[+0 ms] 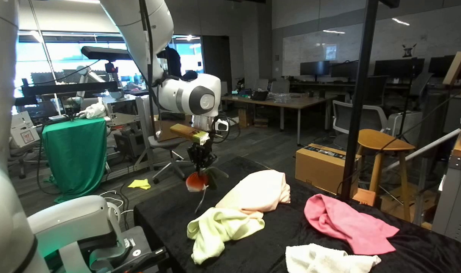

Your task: Pile all the objects in the middle of the table

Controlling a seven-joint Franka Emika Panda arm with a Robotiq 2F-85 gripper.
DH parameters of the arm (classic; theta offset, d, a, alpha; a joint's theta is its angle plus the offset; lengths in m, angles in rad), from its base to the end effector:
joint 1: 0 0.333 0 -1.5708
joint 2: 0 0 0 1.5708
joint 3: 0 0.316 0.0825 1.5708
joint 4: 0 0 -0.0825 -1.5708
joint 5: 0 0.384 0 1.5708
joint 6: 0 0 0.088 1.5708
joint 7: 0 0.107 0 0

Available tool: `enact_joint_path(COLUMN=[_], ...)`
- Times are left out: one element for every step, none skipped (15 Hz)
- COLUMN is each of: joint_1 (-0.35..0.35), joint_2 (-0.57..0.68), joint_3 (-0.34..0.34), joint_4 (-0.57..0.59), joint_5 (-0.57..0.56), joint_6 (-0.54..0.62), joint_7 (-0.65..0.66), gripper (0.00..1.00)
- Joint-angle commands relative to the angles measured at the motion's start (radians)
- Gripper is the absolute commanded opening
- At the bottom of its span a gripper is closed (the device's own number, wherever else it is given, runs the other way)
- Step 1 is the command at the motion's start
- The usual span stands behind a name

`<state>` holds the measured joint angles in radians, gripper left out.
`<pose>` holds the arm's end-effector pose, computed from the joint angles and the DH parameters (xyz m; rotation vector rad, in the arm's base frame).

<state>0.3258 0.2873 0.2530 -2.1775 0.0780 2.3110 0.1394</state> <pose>0.4551 0.2997 0.2508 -3.0088 -0.5751 0.2782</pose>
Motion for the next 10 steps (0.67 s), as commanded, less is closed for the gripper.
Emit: enact_joint_path(joint_1=[-0.009, -0.009, -0.006, 0.000, 0.002, 0.007, 0.008, 0.010, 0.012, 0.014], joint_2=[-0.027, -0.018, -0.011, -0.001, 0.009, 0.021, 0.030, 0.037, 0.048, 0.050], joint_3=[-0.061, -0.082, -0.104, -0.127, -0.145, -0.164, -0.177, -0.189, -0.200, -0.206], joint_4=[0.030, 0.043, 0.054, 0.064, 0.075, 0.084, 0.094, 0.100, 0.108, 0.111], joint_5=[-0.087, -0.117, -0.152, -0.192, -0.226, -0.264, -0.287, -0.308, -0.331, -0.344], joint_6=[0.090, 0.122, 0.152, 0.177, 0.186, 0.197, 0.192, 0.188, 0.184, 0.177], joint_7=[0.105, 0.140, 0.182, 0.231, 0.266, 0.305, 0.336, 0.365, 0.390, 0.406], gripper=[0.06, 0.06, 0.06, 0.05, 0.05, 0.04, 0.12, 0.32, 0.39, 0.46])
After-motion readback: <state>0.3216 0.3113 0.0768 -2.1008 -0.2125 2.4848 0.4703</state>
